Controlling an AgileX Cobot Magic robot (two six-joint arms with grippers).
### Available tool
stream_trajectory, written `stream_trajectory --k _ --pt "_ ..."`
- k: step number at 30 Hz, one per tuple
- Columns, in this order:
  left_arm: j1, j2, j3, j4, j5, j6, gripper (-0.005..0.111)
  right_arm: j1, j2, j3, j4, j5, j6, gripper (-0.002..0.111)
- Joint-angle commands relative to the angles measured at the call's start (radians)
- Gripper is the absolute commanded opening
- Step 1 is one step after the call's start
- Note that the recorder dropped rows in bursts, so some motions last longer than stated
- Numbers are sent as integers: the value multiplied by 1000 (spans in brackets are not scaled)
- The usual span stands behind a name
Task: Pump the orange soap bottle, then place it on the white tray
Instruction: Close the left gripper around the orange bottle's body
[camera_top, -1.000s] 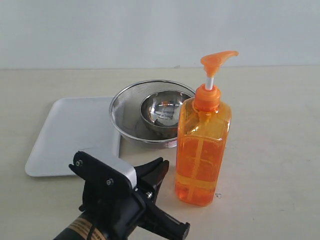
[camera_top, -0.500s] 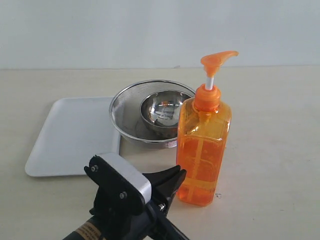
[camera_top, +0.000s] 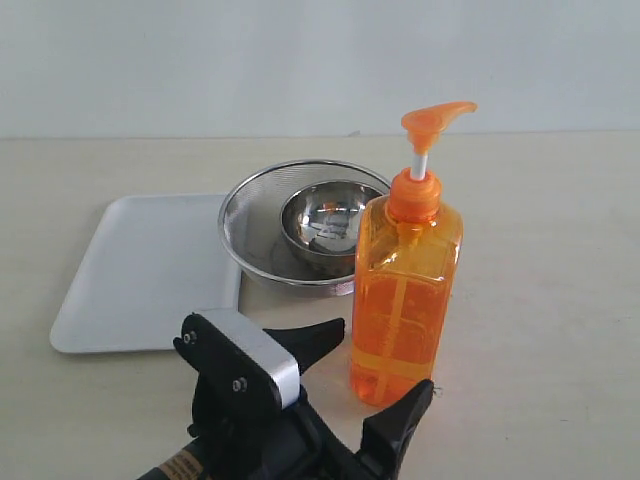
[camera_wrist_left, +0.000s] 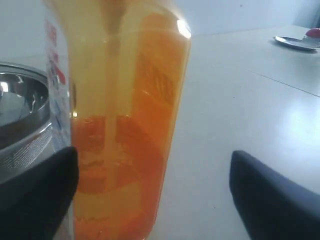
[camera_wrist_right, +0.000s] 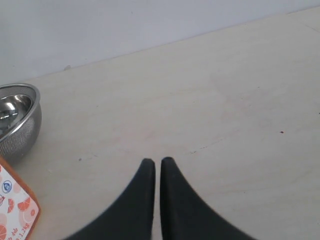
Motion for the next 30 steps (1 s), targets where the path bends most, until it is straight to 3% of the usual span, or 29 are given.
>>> stream_trajectory --k 1,7,17,30 --pt "-2 0 -3 -4 -10 -8 93 -6 -5 0 -6 -5 -5 0" --pt "-2 3 -79 -33 -10 30 97 -6 -5 0 -6 -5 -5 0" --pt "0 3 -140 -215 -7 159 97 -6 -5 0 -6 -5 -5 0" --pt "38 5 -258 -208 170 159 97 -6 -5 0 -6 -5 -5 0"
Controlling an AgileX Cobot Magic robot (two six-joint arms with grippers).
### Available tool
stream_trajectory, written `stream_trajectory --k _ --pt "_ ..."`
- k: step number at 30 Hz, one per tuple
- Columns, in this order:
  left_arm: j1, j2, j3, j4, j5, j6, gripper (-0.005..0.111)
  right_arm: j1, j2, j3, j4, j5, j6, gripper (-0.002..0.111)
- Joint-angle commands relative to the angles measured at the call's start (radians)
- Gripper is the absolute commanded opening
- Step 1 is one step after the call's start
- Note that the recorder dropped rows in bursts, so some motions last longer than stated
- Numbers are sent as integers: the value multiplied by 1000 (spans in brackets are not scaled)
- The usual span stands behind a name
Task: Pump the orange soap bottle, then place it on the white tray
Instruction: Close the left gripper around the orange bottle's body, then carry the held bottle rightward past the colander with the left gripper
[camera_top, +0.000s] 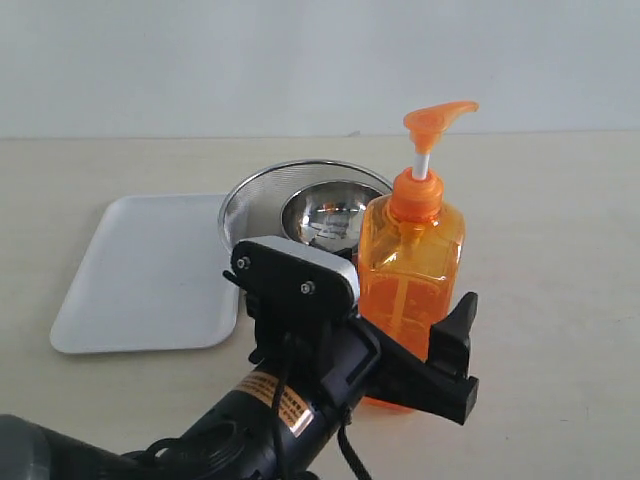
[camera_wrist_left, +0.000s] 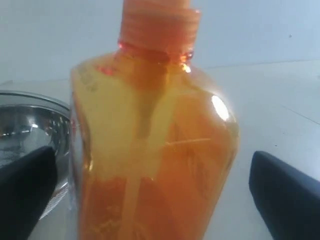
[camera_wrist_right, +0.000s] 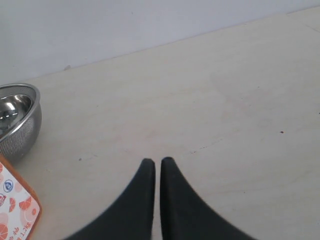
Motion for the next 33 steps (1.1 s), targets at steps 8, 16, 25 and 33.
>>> stream_trajectory --k 8,16,25,33 --pt "7 76 -61 -3 -4 14 97 -6 -5 0 -6 -5 -5 0" --pt "7 201 -83 -5 -150 14 97 -6 -5 0 -6 -15 -5 0" --pt "7 208 -92 -8 -150 14 97 -6 -5 0 -6 -15 -5 0" --pt "19 208 -112 -10 -150 14 90 -6 -5 0 -6 -15 -5 0"
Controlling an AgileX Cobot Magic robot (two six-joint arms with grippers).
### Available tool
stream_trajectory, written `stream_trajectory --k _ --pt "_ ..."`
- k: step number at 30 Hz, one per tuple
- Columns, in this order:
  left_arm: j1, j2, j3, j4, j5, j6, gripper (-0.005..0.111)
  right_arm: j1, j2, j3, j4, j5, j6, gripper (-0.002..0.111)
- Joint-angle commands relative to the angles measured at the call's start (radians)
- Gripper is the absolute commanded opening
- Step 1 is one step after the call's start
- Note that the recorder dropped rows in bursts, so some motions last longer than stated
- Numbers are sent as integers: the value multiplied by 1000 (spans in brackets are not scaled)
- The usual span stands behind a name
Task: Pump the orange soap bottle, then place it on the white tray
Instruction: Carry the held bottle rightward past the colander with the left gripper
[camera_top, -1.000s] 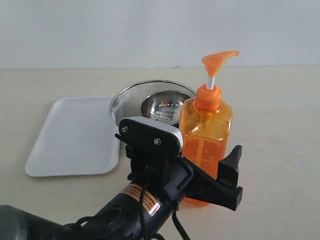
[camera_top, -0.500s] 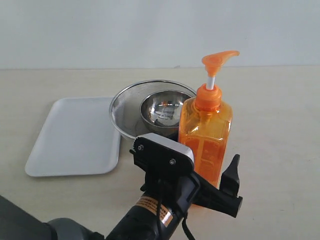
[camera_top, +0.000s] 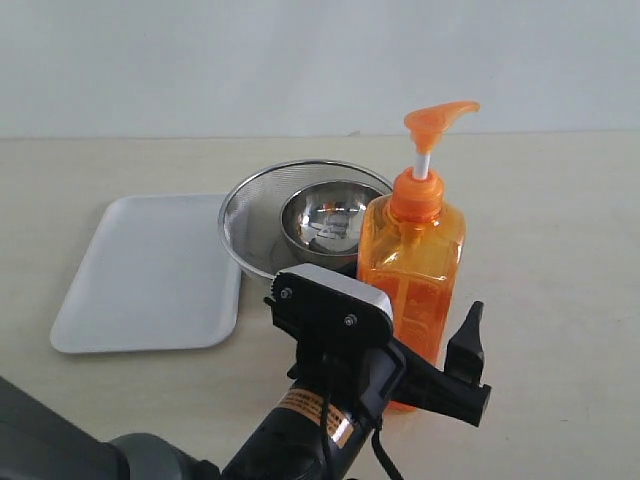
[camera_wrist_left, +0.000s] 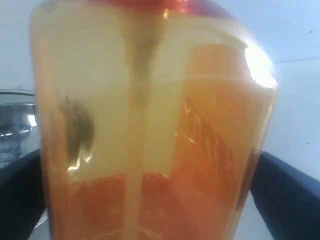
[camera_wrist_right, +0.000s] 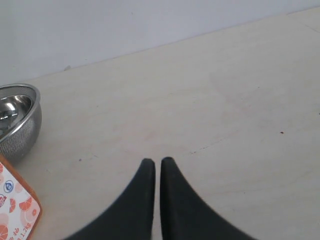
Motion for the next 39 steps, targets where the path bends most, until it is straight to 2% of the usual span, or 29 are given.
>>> stream_trajectory --k 1,7,12,18,26,39 --pt "18 2 -8 0 -14 6 84 -6 -5 0 -6 -15 -5 0" --pt "29 2 -8 29 -14 6 35 -6 -5 0 -6 -15 -5 0" --pt "29 2 -12 167 -14 22 5 -6 -5 0 -6 -15 -5 0" --pt "29 2 -64 181 -14 52 5 -6 -5 0 -6 -15 -5 0" --pt "34 2 -150 88 -14 146 5 -6 -5 0 -6 -15 -5 0" --pt "113 7 -243 99 -14 132 5 -6 -5 0 -6 -15 -5 0"
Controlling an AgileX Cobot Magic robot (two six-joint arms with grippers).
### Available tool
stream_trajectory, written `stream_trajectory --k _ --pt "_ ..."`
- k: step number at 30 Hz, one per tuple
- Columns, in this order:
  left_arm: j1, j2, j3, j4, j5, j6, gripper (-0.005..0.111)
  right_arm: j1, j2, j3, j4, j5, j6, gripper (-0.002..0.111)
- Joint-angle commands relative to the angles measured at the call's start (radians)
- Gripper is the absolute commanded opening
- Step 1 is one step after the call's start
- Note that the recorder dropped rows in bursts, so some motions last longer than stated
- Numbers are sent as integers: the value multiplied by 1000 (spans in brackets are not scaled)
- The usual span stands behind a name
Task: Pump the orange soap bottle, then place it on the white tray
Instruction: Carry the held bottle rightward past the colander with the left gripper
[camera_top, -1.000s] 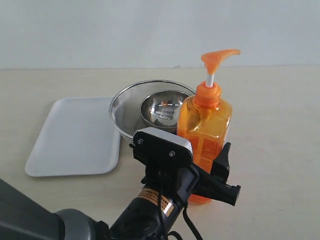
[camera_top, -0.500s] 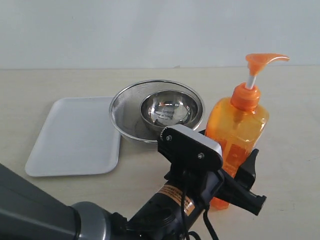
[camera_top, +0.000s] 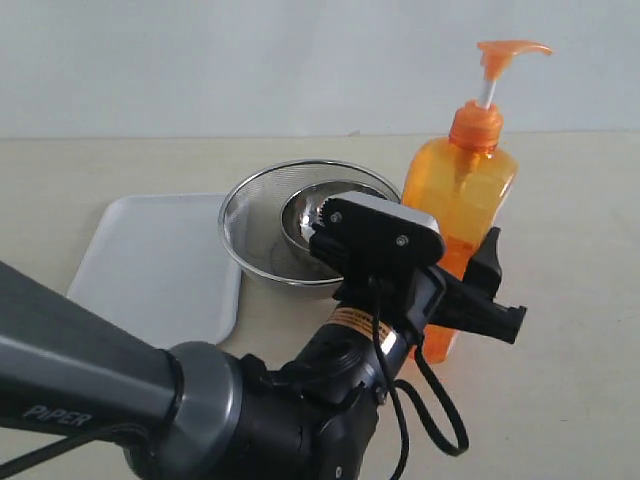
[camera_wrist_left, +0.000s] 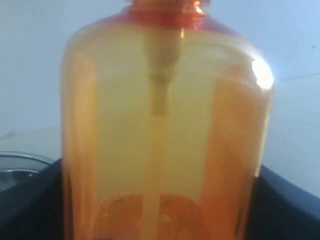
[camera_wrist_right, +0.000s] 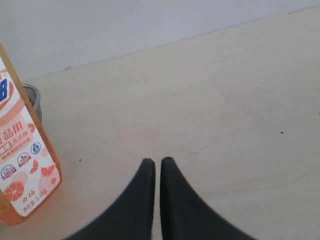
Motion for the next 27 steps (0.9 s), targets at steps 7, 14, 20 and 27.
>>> stream_trajectory --k 7,14,20,27 --pt "28 -4 -125 90 -90 -37 5 -6 -5 0 -6 -15 -5 0" --pt "63 116 -234 95 -90 -35 5 -6 -5 0 -6 -6 -5 0" --pt "74 146 -294 101 -85 10 5 -6 -5 0 -6 -6 -5 0" --pt "109 155 -374 134 7 10 5 -6 -5 0 -6 -6 -5 0"
